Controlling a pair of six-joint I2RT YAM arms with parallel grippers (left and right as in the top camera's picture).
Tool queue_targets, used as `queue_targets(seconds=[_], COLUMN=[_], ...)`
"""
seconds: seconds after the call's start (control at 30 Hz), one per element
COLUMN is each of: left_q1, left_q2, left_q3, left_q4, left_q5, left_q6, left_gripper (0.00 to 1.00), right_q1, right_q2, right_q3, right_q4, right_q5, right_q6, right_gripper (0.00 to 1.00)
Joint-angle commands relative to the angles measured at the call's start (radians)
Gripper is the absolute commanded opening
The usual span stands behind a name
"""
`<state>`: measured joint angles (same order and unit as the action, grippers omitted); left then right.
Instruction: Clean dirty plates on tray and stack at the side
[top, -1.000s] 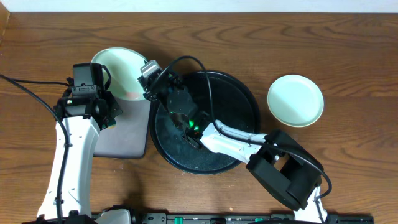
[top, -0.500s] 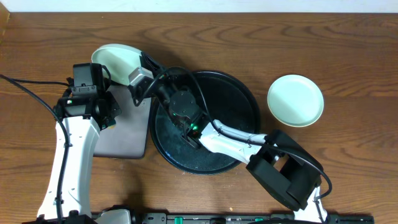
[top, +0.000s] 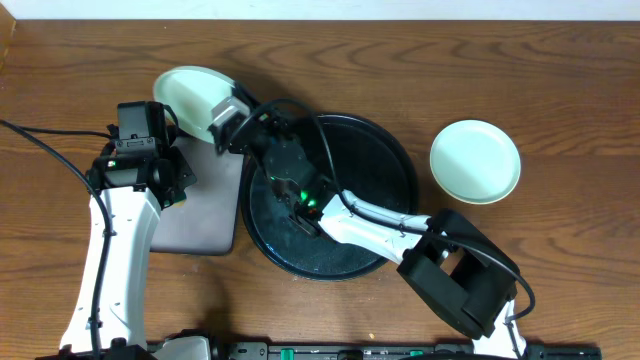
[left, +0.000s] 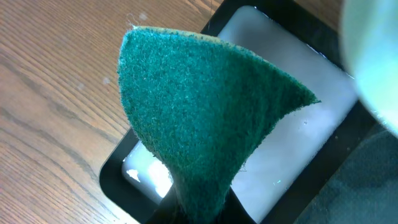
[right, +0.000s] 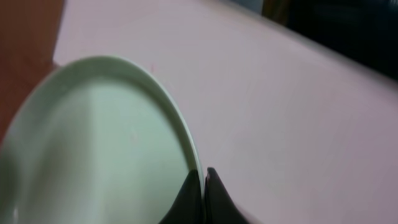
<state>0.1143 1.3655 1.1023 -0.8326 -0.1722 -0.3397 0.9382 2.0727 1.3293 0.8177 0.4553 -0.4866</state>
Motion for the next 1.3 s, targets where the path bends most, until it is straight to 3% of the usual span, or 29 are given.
queue_targets(seconds=[0.0, 0.3, 0.63, 0.97, 1.1, 1.27], left_q1=[-0.002, -0.002, -0.002, -0.002, -0.002, -0.002], left_q2=[-0.007, -0.007, -0.007, -0.007, -0.007, -0.007], left_q3=[-0.004, -0.004, -0.004, -0.004, -0.004, -0.004], left_q4=[0.002, 0.005, 0.005, 0.005, 0.005, 0.004], left_q5=[-0.023, -0.023, -0.023, -0.019, -0.019, -0.019], left_q6=[0.006, 0.006, 0.006, 0.006, 0.006, 0.006], left_gripper=[0.08, 0.08, 0.08, 0.08, 0.08, 0.08], right_q1=[-0.011, -0.039, -0.292, -0.760, -0.948, -1.089], right_q2=[-0.002, -0.098, -0.462, -0.654, -0.634, -0.591], right_q3=[0.021, 0.021, 0.021, 0.018, -0.016, -0.093], right_q4=[-0.121, -0.325, -1.061, -1.695, -1.780, -1.744], right_q5=[0.087, 0.032, -0.363, -0.393, -0.397, -0.378], right_q6=[0.418, 0.620, 0.782, 0.782, 0.797, 0.797], right_gripper=[0.01, 0.01, 0.01, 0.01, 0.01, 0.01])
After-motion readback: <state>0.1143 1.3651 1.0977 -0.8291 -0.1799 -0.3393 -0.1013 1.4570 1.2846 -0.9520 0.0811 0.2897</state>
